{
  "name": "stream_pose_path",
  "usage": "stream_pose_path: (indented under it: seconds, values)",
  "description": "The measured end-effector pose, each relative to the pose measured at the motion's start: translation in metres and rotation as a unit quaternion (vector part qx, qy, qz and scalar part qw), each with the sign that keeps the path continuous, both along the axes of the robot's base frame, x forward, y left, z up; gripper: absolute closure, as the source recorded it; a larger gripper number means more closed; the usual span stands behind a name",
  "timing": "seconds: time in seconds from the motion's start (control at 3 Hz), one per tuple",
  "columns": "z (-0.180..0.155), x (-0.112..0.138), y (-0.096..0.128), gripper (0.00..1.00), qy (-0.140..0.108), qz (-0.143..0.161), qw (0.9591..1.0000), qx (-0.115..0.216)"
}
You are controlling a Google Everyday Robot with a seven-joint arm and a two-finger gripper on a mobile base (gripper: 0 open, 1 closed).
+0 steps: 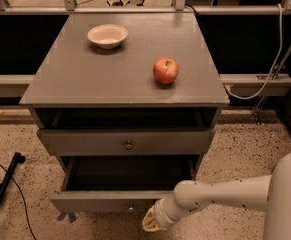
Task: Close middle drawer
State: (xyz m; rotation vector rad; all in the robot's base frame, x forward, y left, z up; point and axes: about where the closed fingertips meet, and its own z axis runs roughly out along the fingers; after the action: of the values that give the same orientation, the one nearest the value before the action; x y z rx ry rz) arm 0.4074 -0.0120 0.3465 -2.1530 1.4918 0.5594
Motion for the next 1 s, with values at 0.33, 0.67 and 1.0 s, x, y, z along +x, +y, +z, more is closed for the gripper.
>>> stream_pose_path:
  seconds: [0.33, 0.67, 1.0]
  values:
    - [-0.014, -0.029, -0.012, 1.00, 0.042, 0.000, 0.9991, -0.005]
    - [-0.020, -0.048, -0.018, 1.00, 0.066, -0.004, 0.9978, -0.003]
    - [-0.028, -0.053, -0.017, 1.00, 0.073, -0.004, 0.9973, 0.005]
